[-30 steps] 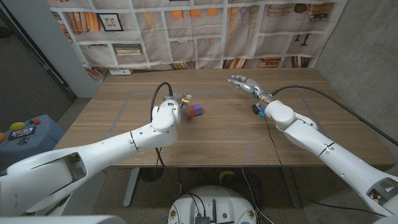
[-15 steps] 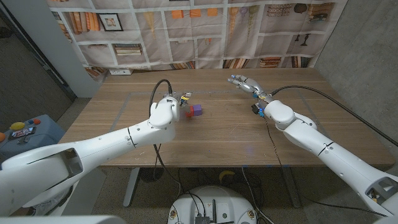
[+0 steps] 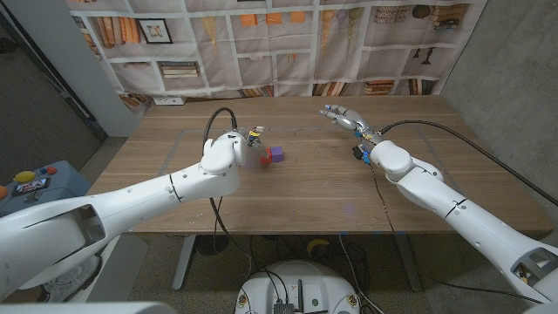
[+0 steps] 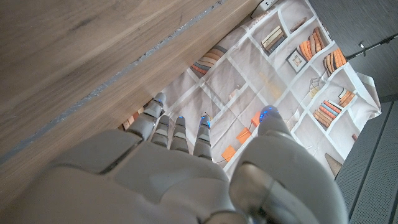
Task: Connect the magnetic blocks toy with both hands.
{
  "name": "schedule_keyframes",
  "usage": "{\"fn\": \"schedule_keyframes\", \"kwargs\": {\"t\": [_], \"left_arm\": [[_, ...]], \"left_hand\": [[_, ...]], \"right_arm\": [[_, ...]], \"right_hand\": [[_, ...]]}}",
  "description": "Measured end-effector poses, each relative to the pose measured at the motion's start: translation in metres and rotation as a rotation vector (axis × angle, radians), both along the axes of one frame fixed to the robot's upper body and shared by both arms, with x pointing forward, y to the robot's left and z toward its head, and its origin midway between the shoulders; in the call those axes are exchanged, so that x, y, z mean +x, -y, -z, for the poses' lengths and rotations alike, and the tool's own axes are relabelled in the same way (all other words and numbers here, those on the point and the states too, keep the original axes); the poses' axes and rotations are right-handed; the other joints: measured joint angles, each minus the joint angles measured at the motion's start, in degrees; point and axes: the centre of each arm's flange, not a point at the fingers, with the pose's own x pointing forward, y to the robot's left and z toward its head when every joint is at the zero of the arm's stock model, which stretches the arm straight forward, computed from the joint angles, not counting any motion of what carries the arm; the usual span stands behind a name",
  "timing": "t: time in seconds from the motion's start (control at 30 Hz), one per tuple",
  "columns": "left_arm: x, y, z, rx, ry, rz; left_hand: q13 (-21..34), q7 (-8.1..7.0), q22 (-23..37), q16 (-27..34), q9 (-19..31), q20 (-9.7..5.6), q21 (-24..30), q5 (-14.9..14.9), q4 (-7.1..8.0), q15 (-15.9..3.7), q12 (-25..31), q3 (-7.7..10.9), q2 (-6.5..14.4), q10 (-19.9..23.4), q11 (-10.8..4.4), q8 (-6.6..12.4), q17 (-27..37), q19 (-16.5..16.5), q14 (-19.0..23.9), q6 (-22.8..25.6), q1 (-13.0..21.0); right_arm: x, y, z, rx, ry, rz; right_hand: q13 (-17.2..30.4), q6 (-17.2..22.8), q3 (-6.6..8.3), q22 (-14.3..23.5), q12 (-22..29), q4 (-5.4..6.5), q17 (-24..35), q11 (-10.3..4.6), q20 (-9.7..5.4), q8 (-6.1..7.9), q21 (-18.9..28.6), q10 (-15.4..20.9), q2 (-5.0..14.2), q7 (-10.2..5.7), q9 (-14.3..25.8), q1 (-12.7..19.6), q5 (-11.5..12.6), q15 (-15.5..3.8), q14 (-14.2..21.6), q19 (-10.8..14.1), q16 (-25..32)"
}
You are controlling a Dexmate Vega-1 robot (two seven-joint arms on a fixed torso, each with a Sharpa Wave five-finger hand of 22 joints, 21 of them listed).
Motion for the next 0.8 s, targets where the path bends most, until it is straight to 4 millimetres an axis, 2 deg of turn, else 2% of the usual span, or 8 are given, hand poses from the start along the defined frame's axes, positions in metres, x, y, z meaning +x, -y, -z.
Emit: {"fn": "schedule_keyframes", "kwargs": {"t": [0.1,0.17,0.2,0.37,0.47,0.53,0.73,0.8], "left_arm": [[-0.004,-0.008,-0.004,-0.02,0.011,0.015],[-0.003,-0.004,-0.003,-0.022,0.012,0.041],[-0.005,-0.015,-0.006,-0.046,0.022,0.034],[-0.007,-0.018,-0.008,-0.084,0.041,0.085],[-0.007,-0.018,-0.009,-0.104,0.049,0.117],[-0.007,-0.03,-0.01,-0.143,0.06,0.126],[-0.007,-0.034,-0.012,-0.193,0.082,0.189],[-0.005,-0.044,-0.011,-0.221,0.091,0.188]], "left_hand": [[0.0,-0.37,0.0,0.0,0.0,0.05,0.0,-0.22,0.41,0.25,0.0,-0.41,0.15,-0.3,0.3,-0.13,0.0,-0.38,-0.25,-2.21,-1.68],[0.0,-0.71,0.0,0.07,0.0,0.04,0.0,-0.22,0.54,0.31,0.0,-0.54,0.43,-0.34,0.34,-0.42,0.11,-0.37,-0.31,-3.18,-2.01],[0.0,-0.98,0.0,0.27,0.0,-0.13,0.0,-0.22,0.7,0.31,0.0,-0.7,0.5,-0.53,0.53,-0.53,0.14,-0.55,-0.31,-3.62,-2.8],[0.0,-1.8,0.01,0.28,0.01,-1.12,0.0,-0.22,1.3,0.53,0.05,-0.73,1.2,-0.63,0.63,-0.53,0.14,-0.66,-0.53,-5.04,-4.09],[0.01,-1.52,0.01,0.27,0.01,-1.28,0.17,-0.46,1.88,0.54,0.39,-0.85,2.23,-0.78,1.07,-0.53,0.14,-0.52,-0.54,-5.41,-5.43],[0.01,-1.86,0.01,0.57,0.01,-1.63,0.38,-0.62,2.06,0.54,0.39,-0.75,2.66,-0.7,1.15,-0.53,0.14,-0.55,-0.54,-5.72,-6.03],[0.01,-1.73,0.01,0.68,0.01,-3.58,0.38,-0.61,2.77,0.85,0.39,-0.51,3.73,-0.39,1.45,-0.53,0.14,0.35,-0.21,-6.62,-7.7],[-0.24,-1.84,0.01,0.68,0.01,-3.79,0.38,-0.61,2.77,0.85,0.39,-0.51,4.05,-0.5,1.56,-0.53,0.14,0.55,-0.2,-7.14,-8.01]], "right_arm": [[0.0,0.001,-0.001,-0.003,-0.003,0.003],[0.0,0.001,-0.001,-0.003,-0.002,0.003],[0.0,0.001,0.0,-0.003,-0.009,-0.002],[0.001,0.002,0.0,0.004,-0.015,-0.007],[0.002,0.003,0.0,0.012,-0.017,-0.009],[0.002,0.003,-0.001,0.027,-0.017,-0.024],[0.005,0.004,0.001,0.049,-0.021,-0.041],[0.005,0.004,0.001,0.059,-0.023,-0.057]], "right_hand": [[0.0,-0.98,-0.14,0.03,-0.15,-0.14,0.0,0.44,0.19,-0.74,0.0,-0.45,0.5,-0.02,-0.05,-0.54,0.0,0.26,-0.26,-0.19,0.0],[0.0,-1.63,-0.33,0.13,-0.34,0.04,0.0,0.5,0.41,-1.23,0.0,-0.51,-0.05,-0.14,-0.28,-1.47,0.0,0.57,-0.57,-0.41,-0.33],[0.0,-2.11,-0.56,0.13,-0.52,0.09,0.0,0.48,0.51,-1.48,0.0,-0.52,0.06,-0.24,-0.29,-1.58,0.0,0.65,-0.66,-0.51,-0.46],[-0.12,-3.13,-0.7,0.13,-0.59,-0.05,-0.25,0.28,0.5,-2.15,0.0,-0.72,-0.62,-0.03,-0.29,-2.27,0.01,0.65,-0.66,-0.51,-0.46],[-0.27,-3.77,-0.94,0.13,-0.59,0.19,-0.27,0.28,0.5,-2.56,0.0,-0.72,-0.09,0.21,-0.29,-2.79,0.01,0.39,-0.89,-0.51,-0.46],[-0.27,-3.96,-0.97,0.13,-0.59,0.22,-0.27,0.07,0.49,-3.12,0.0,-0.94,-0.1,0.4,-0.51,-2.8,0.01,0.01,-0.93,-0.52,-0.46],[-0.54,-5.38,-1.43,0.13,-1.08,0.68,-0.27,-0.34,-0.13,-4.0,0.0,-1.35,-0.16,1.0,-0.56,-4.22,0.01,-0.21,-0.86,-1.14,-0.46],[-0.54,-5.6,-1.41,0.13,-1.11,0.67,-0.27,-0.35,-0.13,-4.22,0.0,-1.35,-0.02,0.78,-0.56,-4.36,0.01,-0.51,-1.16,-1.14,-0.46]]}}
